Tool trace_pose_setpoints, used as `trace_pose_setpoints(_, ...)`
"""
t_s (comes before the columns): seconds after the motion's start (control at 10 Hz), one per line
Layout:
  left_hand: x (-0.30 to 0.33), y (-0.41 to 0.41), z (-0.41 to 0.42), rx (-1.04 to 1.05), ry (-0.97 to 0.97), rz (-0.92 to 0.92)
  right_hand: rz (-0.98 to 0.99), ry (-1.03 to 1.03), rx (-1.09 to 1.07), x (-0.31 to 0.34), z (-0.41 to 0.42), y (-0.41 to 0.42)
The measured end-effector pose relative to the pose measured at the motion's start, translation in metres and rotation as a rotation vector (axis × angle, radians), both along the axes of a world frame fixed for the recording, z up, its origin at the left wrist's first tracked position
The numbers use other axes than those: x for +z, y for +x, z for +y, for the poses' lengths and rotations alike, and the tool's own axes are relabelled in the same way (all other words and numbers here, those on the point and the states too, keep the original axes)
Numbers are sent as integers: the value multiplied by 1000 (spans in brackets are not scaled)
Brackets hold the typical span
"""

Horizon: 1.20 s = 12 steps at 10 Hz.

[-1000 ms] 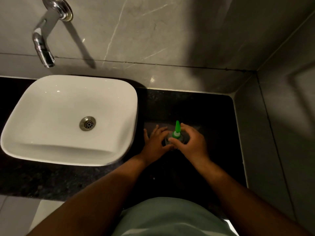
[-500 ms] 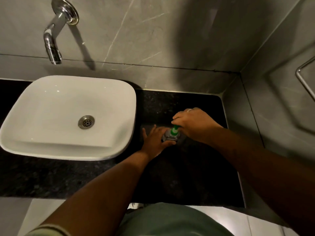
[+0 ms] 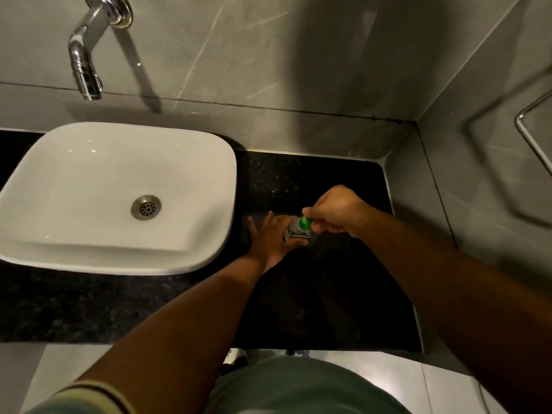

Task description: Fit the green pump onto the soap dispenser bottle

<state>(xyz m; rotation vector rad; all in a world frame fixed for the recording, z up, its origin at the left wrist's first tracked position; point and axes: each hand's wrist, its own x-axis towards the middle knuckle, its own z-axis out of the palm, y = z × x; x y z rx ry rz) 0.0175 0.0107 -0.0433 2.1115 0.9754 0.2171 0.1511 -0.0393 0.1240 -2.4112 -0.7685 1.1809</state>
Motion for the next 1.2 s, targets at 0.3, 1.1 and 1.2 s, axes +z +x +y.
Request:
trace_pose_setpoints(0.3, -6, 0, 0, -1, 25, 10, -83, 62, 121, -12, 0, 5)
trace_pose_setpoints(1.1, -1, -6, -1, -78, 69, 93, -17, 81, 418, -23, 9, 41)
trace_pose_setpoints(1.2, 11, -11, 0, -128, 150, 221, -19, 185, 229, -33, -7, 44)
